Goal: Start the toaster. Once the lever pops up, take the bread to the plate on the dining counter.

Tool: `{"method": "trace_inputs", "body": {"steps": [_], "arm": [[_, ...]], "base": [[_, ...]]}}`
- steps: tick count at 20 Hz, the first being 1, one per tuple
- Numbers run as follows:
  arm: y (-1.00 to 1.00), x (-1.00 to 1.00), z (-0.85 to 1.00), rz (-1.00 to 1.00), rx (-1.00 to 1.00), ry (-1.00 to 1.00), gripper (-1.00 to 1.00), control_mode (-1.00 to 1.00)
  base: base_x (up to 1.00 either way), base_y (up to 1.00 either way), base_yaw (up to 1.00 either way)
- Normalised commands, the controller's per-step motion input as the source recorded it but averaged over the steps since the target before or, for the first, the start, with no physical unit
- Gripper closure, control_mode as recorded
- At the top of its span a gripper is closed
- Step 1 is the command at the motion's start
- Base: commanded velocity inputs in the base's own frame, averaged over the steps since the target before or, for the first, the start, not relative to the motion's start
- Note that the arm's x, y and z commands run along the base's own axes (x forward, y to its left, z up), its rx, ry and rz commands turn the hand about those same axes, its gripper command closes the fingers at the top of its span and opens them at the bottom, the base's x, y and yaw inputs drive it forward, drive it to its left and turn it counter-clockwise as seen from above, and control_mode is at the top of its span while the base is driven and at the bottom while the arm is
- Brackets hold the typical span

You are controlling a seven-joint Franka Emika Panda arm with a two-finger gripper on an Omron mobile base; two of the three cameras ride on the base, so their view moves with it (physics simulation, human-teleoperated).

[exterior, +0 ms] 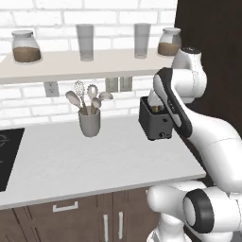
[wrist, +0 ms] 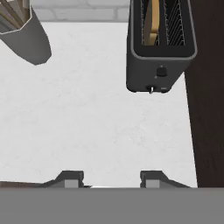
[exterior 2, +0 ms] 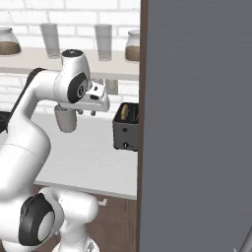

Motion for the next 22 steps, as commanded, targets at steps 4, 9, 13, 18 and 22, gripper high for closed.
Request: {"method": "trace_inputs", "body": {"steps": [4, 9, 13, 18, 22], "arm": [[0.00, -0.01, -0.05, 0.00, 0.00, 0.00, -1.00, -1.00], [-0.42, 0.00, -0.38, -0.02, 0.00, 0.00, -1.00, -1.00], [-0.38, 0.04, -0.36, 0.00, 0.00, 0.00, -1.00, -1.00], [-0.01, 0.21, -0.38, 0.00, -0.02, 0.00, -1.00, -1.00], [0.00, 0.18, -0.48, 0.00, -0.02, 0.00, -1.00, -1.00]], "base": [[0.00, 0.00, 0.00], [0.00, 0.00, 0.00], [0.00, 0.00, 0.00], [0.00, 0.00, 0.00], [0.00, 0.00, 0.00]]}}
